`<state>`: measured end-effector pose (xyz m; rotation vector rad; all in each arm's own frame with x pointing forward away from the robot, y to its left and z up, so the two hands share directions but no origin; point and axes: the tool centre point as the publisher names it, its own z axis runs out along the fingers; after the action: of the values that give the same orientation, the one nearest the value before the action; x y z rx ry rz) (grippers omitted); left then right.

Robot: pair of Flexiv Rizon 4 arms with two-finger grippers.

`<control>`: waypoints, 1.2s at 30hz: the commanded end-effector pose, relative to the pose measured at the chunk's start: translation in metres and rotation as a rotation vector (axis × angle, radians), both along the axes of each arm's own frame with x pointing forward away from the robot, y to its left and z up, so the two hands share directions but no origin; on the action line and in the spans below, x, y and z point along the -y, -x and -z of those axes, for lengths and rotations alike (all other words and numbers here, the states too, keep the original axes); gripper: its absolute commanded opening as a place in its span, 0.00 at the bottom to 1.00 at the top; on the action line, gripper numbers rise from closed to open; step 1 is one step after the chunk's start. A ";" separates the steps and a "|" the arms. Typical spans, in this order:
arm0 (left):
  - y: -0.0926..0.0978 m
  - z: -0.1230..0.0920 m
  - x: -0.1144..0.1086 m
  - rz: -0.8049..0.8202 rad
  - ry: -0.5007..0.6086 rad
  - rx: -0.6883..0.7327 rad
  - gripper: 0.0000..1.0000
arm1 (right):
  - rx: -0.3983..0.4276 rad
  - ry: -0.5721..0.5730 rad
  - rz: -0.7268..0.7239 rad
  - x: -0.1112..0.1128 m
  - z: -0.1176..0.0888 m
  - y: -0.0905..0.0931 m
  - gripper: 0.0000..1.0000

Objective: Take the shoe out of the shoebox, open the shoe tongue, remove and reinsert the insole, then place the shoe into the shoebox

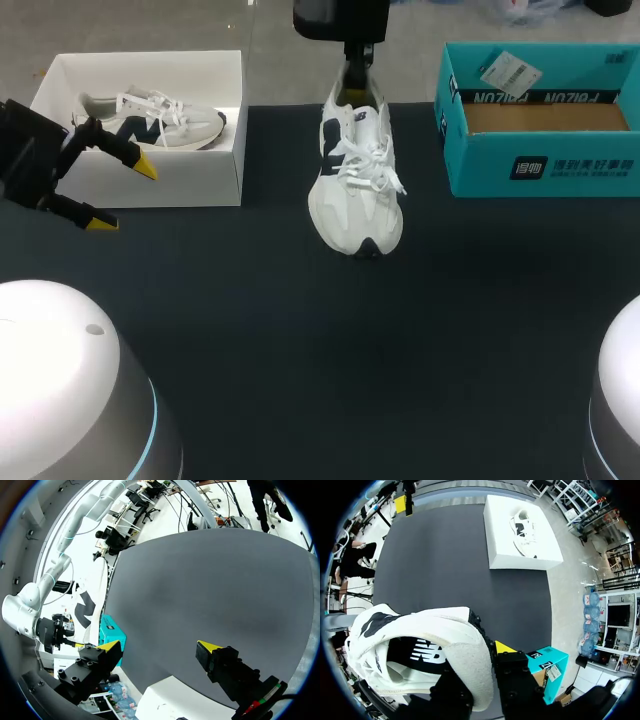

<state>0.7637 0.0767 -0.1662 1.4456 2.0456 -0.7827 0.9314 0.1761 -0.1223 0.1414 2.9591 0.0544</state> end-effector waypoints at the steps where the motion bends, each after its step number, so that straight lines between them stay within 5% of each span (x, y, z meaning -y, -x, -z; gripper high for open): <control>1: 0.000 0.000 0.000 -0.001 -0.004 -0.001 1.00 | 0.014 -0.007 -0.002 0.005 -0.002 0.009 0.00; 16: 0.000 0.000 0.000 -0.001 -0.004 -0.001 1.00 | 0.014 -0.007 -0.002 0.005 -0.002 0.009 0.00; 26: 0.000 0.000 0.000 -0.001 -0.004 -0.001 1.00 | 0.070 -0.064 0.100 0.103 -0.010 -0.068 0.00; 36: 0.000 0.000 0.000 -0.001 -0.004 -0.001 1.00 | 0.125 0.038 -0.025 0.190 -0.008 -0.105 0.00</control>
<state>0.7637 0.0767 -0.1662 1.4456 2.0456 -0.7827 1.0382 0.0144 -0.1119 0.1102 2.8413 -0.0243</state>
